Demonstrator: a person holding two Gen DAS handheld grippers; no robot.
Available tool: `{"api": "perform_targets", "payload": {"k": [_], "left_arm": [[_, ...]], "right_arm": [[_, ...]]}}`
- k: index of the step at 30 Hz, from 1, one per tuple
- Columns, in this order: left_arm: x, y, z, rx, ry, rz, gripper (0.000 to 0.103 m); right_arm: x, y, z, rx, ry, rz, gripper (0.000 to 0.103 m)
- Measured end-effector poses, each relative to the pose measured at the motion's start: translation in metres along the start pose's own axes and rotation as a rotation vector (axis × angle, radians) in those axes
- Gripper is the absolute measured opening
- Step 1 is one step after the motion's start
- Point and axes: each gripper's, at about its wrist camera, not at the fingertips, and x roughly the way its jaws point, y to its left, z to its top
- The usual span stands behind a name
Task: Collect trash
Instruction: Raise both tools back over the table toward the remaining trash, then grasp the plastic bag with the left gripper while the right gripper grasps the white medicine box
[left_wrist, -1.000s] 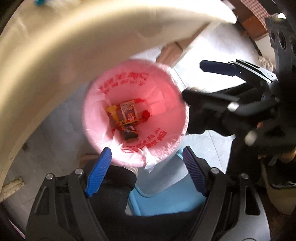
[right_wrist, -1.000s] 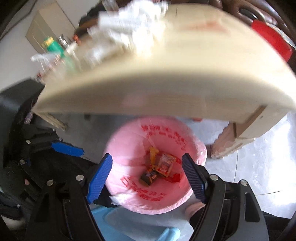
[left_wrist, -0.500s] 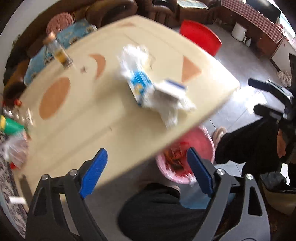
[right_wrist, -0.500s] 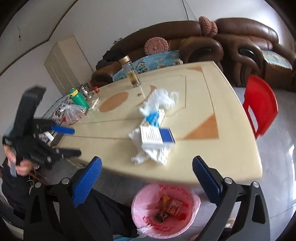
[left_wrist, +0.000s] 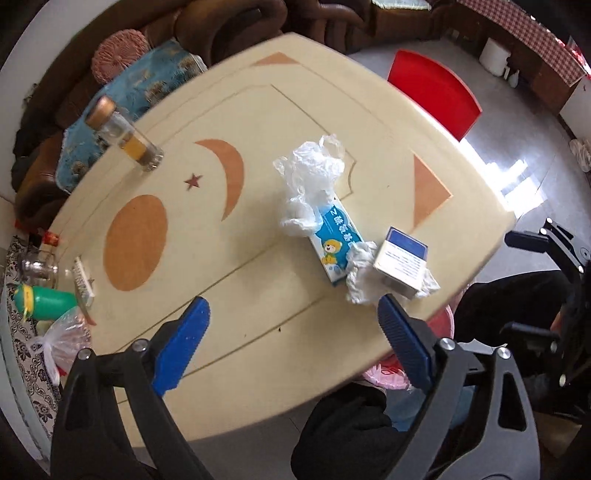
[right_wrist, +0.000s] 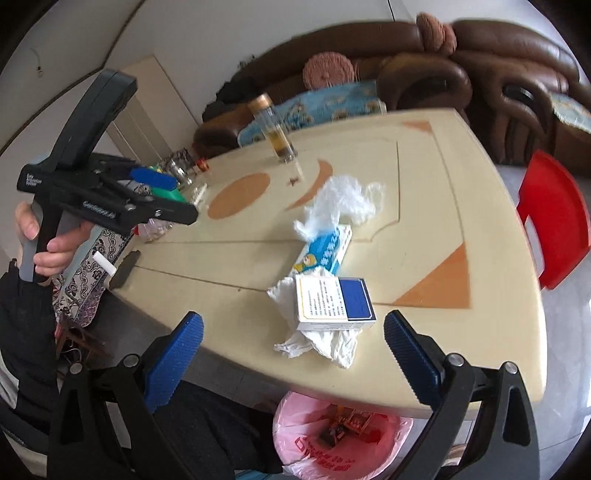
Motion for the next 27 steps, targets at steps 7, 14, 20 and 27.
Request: {"api": "perform_targets", "payload": {"k": [7,14,20,27], "left_arm": [[0.05,-0.007,0.026,0.04,0.068,-0.021,0.09],[0.081,-0.015,0.043,0.102,0.137,-0.025,0.09],[0.095,-0.012,0.069,0.109,0.175,-0.056,0.09],[0.113,-0.011,0.093,0.124,0.229,-0.069,0.09]], "right_arm": [[0.013,-0.001,0.004,-0.156,0.021,-0.055,0.096],[0.039,0.016,0.014,-0.562,0.261,0.081,0.096],[0.039,0.021,0.036,-0.78,0.312,0.201,0.096],[0.06,0.014,0.048,-0.868,0.419,0.31,0.096]]}}
